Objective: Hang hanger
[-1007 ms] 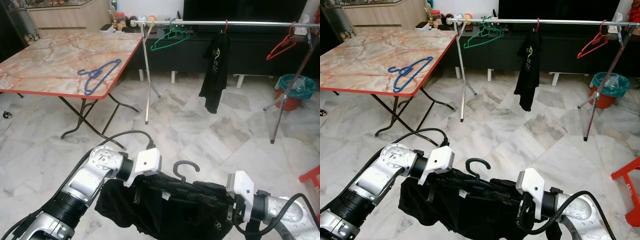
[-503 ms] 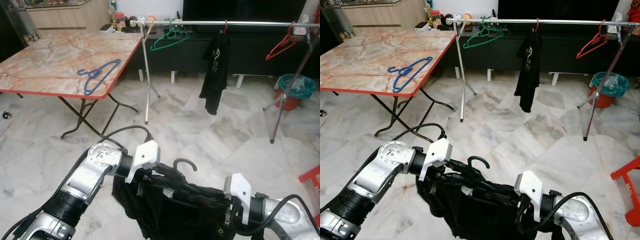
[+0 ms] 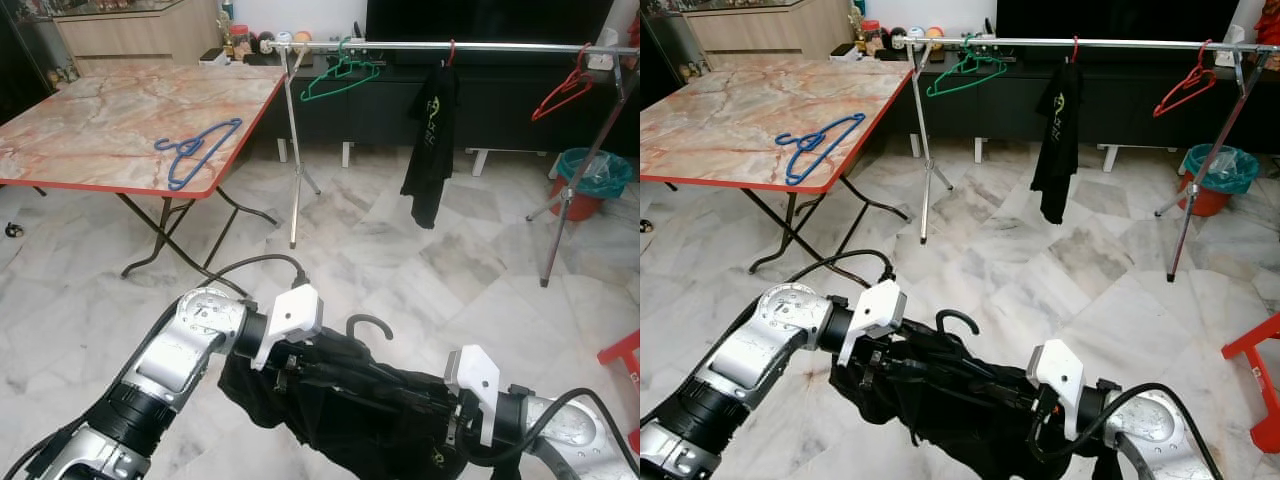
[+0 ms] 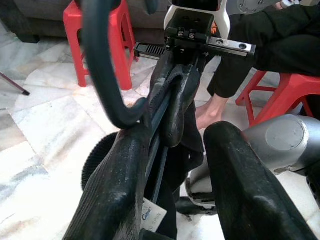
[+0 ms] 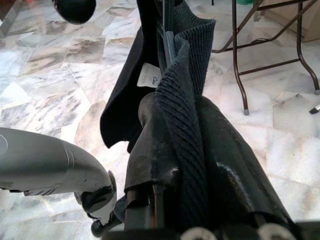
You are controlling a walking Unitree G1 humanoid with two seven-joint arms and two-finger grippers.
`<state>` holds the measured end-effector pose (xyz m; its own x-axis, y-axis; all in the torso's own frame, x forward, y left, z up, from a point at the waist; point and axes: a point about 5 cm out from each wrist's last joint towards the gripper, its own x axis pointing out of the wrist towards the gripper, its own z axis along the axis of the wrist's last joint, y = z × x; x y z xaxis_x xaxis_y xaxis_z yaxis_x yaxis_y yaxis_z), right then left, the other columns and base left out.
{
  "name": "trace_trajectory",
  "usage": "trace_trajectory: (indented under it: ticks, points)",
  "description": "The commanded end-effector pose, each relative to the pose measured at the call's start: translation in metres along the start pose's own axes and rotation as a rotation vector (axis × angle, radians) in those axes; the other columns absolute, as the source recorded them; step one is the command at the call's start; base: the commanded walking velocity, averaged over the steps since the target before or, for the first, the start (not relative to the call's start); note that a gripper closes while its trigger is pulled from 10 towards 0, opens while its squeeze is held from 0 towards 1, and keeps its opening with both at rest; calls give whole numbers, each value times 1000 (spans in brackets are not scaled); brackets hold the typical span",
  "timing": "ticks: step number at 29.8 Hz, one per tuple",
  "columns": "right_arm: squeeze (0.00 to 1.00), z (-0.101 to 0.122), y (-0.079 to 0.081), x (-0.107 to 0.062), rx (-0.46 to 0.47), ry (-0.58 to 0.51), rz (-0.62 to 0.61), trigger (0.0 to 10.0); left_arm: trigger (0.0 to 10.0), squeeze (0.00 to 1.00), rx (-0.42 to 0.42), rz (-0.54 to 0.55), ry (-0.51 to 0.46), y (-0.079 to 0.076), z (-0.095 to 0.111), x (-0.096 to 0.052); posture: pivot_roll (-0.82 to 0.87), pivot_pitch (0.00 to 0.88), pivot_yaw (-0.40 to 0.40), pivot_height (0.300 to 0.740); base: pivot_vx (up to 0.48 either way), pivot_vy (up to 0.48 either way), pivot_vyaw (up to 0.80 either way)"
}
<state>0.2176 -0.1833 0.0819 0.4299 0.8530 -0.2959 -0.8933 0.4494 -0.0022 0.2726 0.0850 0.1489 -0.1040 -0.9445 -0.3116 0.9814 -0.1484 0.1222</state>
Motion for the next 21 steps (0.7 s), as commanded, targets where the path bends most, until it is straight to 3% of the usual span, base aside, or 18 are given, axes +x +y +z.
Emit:
trace_trajectory:
  ticks: [1, 14, 21]
  points:
    - [0, 10, -5, 1, -40, -36, -11, 0, 10000, 0, 0, -15, 8, -1, 1, 1, -28, 1, 58, 740, 0, 0, 0]
    - [0, 12, -7, 4, -52, -42, -9, 0, 10000, 0, -24, -60, 33, -8, -2, 3, -24, 3, 57, 740, 0, 0, 0]
    - [0, 15, -6, 6, -56, -53, 5, 0, 10000, 0, 0, -13, 47, -3, -3, 4, -28, 6, 58, 740, 0, 0, 0]
